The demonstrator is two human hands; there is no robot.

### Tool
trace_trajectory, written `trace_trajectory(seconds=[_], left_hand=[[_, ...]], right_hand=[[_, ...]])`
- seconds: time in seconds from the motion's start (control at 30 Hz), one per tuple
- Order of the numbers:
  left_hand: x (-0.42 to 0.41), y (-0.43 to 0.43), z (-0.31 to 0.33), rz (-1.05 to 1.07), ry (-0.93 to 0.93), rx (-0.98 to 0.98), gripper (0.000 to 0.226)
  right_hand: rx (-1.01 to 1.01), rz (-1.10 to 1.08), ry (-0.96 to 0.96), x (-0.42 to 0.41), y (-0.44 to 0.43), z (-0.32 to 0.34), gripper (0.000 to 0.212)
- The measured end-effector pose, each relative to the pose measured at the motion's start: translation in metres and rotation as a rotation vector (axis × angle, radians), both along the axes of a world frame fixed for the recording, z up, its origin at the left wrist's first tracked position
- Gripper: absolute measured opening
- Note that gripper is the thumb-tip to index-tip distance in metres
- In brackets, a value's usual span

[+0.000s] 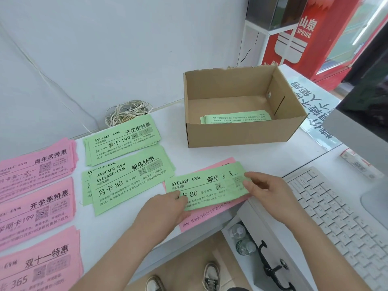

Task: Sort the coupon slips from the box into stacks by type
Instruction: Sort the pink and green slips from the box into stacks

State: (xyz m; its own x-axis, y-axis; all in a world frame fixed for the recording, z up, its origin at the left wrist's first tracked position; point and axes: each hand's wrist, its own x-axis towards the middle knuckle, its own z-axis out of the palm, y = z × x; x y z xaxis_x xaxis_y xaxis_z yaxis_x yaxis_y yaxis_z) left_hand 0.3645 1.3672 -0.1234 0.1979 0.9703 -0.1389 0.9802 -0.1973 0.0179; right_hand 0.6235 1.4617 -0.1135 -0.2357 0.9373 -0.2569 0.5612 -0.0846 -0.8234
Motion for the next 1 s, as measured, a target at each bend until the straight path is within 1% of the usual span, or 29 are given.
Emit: trace_trajectory(seconds=[0.07,0.17,0.23,0.37,0.47,0.53,0.6,0.7,0.83,0.93,1.0], left_hand=[[-0.005,0.004,0.002,0.041,-0.025,-0.1,0.041],[-0.006,0.01,0.009,0.057,-0.031,-0.141,0.047],[-0.006,0.013,0.011,0.074,-0.02,-0.157,0.05],[-0.006,0.015,0.016,0.093,-0.028,-0.18,0.048],[-0.006,0.014,0.017,0.089,-0.04,-0.178,0.043],[-0.005,0.011,0.018,0.084,-0.083,-0.112,0.031],[-0.005,0.008,0.014,0.097,-0.122,-0.064,0.023],[-0.006,0.001,0.006,0.139,-0.192,0.023,0.023],[-0.006,-0.01,0.018,0.135,-0.288,0.291,0.024],[-0.015,-0.017,0.033,0.169,-0.297,0.495,0.025],[-0.034,-0.024,0.038,0.227,-0.271,0.579,0.026]], right_hand=[[-0.055,-0.045,0.077,0.001,-0.001,-0.001,0.037],[-0.094,-0.089,0.133,0.002,-0.003,-0.002,0.027],[-0.121,-0.122,0.168,0.004,-0.002,-0.002,0.028],[-0.187,-0.175,0.204,0.009,0.001,-0.005,0.031],[-0.233,-0.196,0.212,0.007,0.003,-0.004,0.025],[-0.269,-0.19,0.192,0.004,0.003,-0.001,0.021],[-0.291,-0.181,0.151,0.002,0.005,-0.001,0.022],[-0.278,-0.206,0.139,0.0,0.007,0.004,0.026],[-0.166,-0.233,0.162,0.001,0.007,0.023,0.026],[-0.139,-0.198,0.231,-0.011,0.008,0.04,0.026],[-0.141,-0.13,0.22,-0.038,0.009,0.046,0.024]])
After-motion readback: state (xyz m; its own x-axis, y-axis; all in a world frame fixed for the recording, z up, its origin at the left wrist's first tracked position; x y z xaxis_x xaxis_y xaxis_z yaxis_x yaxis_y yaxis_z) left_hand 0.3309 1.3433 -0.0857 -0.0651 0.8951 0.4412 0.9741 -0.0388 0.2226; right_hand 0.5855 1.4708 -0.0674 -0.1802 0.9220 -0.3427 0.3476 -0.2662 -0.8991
